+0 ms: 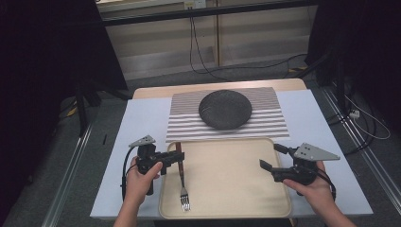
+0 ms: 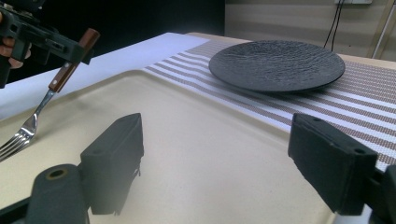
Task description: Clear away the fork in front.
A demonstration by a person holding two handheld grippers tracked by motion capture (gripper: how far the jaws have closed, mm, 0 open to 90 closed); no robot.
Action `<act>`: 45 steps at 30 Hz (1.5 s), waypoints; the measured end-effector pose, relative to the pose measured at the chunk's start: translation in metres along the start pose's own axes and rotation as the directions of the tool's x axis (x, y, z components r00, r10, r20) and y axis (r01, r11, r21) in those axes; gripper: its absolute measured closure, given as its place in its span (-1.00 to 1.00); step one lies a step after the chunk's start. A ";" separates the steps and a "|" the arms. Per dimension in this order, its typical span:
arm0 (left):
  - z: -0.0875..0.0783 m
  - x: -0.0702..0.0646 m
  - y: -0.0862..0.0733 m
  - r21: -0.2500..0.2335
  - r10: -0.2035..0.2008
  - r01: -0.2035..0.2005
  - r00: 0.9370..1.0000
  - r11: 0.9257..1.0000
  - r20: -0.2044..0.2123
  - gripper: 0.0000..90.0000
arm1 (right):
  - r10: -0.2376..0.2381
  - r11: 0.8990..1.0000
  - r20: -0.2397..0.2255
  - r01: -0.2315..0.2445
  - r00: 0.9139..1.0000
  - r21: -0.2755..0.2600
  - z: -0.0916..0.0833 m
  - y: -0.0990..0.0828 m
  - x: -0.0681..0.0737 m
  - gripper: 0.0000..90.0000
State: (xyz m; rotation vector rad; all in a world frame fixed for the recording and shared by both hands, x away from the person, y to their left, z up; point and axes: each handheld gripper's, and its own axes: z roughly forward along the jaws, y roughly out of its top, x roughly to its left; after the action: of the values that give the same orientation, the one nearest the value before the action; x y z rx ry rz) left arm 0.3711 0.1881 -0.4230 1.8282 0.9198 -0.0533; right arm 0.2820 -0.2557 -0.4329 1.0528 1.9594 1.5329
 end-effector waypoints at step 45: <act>0.013 0.019 -0.016 0.028 -0.007 0.010 0.996 1.000 -0.093 0.42 | 0.020 1.000 0.017 -0.020 1.000 0.004 -0.003 -0.011 -0.007 -0.60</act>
State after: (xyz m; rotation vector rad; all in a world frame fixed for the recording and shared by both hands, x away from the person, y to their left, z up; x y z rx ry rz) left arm 0.3795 0.1912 -0.4502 1.8658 0.9961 0.0134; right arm 0.2808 -0.2645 -0.4432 1.0861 1.9474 1.5264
